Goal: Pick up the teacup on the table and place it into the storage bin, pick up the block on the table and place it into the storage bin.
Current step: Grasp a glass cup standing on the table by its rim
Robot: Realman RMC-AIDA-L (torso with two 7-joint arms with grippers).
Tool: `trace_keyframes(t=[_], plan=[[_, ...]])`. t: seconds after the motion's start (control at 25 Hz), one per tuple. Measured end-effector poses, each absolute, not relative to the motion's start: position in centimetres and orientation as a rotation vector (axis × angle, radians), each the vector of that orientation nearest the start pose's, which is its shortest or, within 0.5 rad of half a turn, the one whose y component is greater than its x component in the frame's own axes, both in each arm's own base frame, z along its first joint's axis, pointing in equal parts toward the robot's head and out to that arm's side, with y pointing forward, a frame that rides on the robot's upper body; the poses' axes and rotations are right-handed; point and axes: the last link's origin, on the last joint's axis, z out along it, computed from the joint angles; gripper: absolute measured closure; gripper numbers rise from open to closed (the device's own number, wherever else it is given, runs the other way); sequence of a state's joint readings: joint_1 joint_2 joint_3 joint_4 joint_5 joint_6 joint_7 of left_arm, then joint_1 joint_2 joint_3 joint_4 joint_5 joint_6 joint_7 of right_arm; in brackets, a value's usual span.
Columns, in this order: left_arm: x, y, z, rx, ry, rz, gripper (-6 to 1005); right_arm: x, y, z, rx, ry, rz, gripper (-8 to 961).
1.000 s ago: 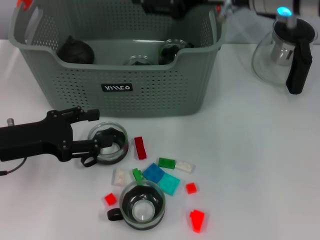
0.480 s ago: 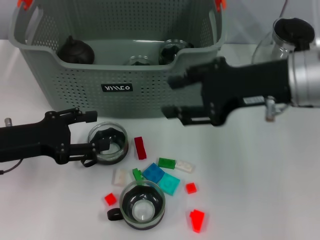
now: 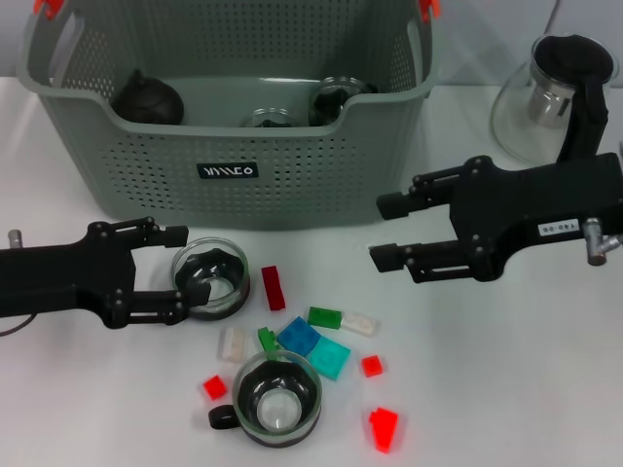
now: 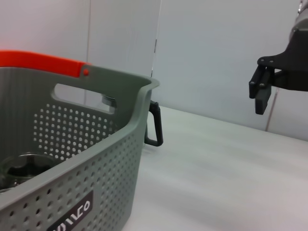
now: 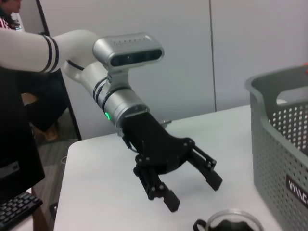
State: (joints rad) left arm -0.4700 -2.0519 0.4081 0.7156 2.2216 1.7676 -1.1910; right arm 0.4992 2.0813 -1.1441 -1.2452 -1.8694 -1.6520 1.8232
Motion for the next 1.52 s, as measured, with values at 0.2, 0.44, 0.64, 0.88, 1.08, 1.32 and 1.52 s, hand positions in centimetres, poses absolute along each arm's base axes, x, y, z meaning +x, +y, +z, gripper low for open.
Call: trace_keyframes(t=[0.2, 0.44, 0.64, 0.88, 1.08, 1.32, 1.52], plan=[[-29.9, 29.1, 3.5, -2.743, -0.461, -0.663, 172, 15.4, 32.7, 1.9, -3.033, 0.324, 0.490, 343], [-29.8, 29.1, 3.2, -2.753, -0.464, -0.650, 172, 15.7, 33.1, 1.4, -3.064, 0.357, 0.467, 343], [-29.5, 29.8, 3.7, -2.764, -0.435, -0.613, 172, 15.8, 33.3, 0.9, -3.085, 0.378, 0.427, 342], [-28.6, 31.6, 4.4, -2.776, -0.441, -0.510, 172, 15.5, 33.2, 0.6, -3.091, 0.393, 0.428, 342], [-28.4, 32.5, 4.3, -2.782, -0.544, -0.413, 172, 15.7, 33.3, 0.4, -3.081, 0.412, 0.434, 343], [-27.9, 33.4, 4.8, -2.759, -0.690, -0.286, 172, 15.8, 33.6, 0.5, -3.069, 0.415, 0.429, 343], [-27.8, 33.9, 5.3, -2.737, -0.771, -0.164, 172, 15.7, 33.8, 0.6, -3.071, 0.412, 0.423, 342]])
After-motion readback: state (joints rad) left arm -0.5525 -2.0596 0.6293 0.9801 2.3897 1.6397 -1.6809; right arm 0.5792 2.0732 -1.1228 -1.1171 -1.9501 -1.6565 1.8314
